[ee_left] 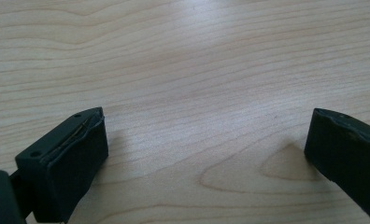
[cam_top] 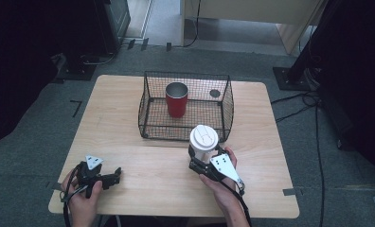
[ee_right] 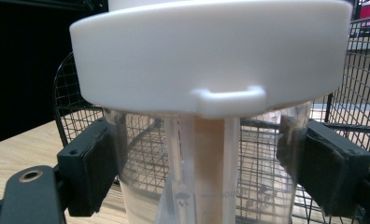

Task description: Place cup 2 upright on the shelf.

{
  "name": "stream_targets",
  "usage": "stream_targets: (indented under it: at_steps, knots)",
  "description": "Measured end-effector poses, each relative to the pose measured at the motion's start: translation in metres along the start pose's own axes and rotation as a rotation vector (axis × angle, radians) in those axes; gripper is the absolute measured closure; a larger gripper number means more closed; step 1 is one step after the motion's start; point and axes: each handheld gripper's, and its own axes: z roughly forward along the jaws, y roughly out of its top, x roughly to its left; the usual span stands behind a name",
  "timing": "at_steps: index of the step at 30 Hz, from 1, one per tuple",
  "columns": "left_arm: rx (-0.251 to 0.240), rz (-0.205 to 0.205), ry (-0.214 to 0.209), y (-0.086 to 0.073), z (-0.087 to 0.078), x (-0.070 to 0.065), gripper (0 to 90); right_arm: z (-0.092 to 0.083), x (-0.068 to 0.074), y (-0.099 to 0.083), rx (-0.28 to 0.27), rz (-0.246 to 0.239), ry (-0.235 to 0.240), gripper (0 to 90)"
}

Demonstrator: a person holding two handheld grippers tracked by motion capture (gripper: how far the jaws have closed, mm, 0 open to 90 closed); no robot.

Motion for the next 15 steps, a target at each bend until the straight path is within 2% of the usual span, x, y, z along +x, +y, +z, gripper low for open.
stream_targets:
  at_steps: [4, 15]
  knots:
    - [0.000, 0.000, 0.000, 0.0000, 0.0000, 0.0000, 0.1, 0.0005, 0.0023, 0.0004, 0.015, 0.000, 0.001, 13.8]
    - [0.000, 0.000, -0.001, 0.0000, 0.0000, 0.0000, 0.1, 0.0054, 0.0055, 0.0070, 0.011, 0.006, -0.020, 13.2]
